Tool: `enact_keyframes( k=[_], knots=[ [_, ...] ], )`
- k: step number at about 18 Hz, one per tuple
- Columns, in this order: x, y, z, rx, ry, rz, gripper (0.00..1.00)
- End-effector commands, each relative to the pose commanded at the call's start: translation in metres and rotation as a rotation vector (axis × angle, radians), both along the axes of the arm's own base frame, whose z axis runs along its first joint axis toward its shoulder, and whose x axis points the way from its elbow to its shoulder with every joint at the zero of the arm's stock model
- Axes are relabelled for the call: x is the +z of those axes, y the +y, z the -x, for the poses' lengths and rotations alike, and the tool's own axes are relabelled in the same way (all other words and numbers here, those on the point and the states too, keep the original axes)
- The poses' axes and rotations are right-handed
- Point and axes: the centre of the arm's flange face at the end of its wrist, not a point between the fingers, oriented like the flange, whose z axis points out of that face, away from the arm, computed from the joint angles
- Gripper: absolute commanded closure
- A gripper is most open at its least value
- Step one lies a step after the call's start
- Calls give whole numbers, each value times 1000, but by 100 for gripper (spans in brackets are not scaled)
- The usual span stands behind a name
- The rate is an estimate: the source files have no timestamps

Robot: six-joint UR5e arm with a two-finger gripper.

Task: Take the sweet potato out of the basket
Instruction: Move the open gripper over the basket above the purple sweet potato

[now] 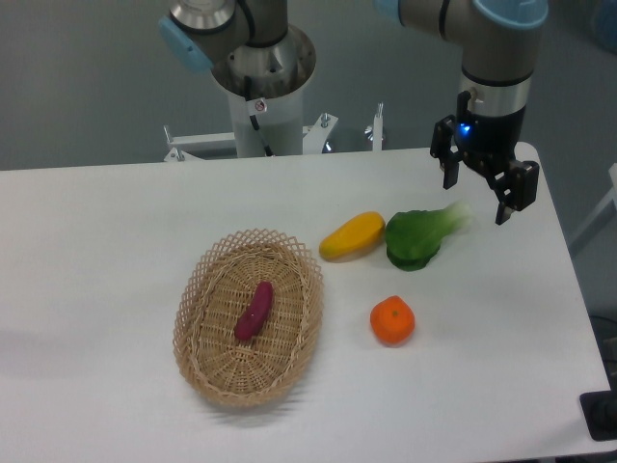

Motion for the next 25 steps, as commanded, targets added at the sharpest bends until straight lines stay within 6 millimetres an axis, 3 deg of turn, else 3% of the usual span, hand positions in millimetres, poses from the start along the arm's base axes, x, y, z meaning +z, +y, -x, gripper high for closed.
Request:
enact_keyframes(
  k=[5, 8, 12, 15, 20, 23, 25],
  knots=[
    [-2, 2, -3, -1, -4, 4, 0],
    [-13, 3, -10, 4, -35, -4, 0],
    [-16, 13, -28, 197, -135, -118, 0],
    [-21, 41, -51, 359, -238, -188, 0],
    [-49, 86, -99, 448, -328, -163, 0],
    [-82, 121, -133, 457, -367, -143, 0],
    [-116, 150, -156, 464, -392, -109, 0]
  ],
)
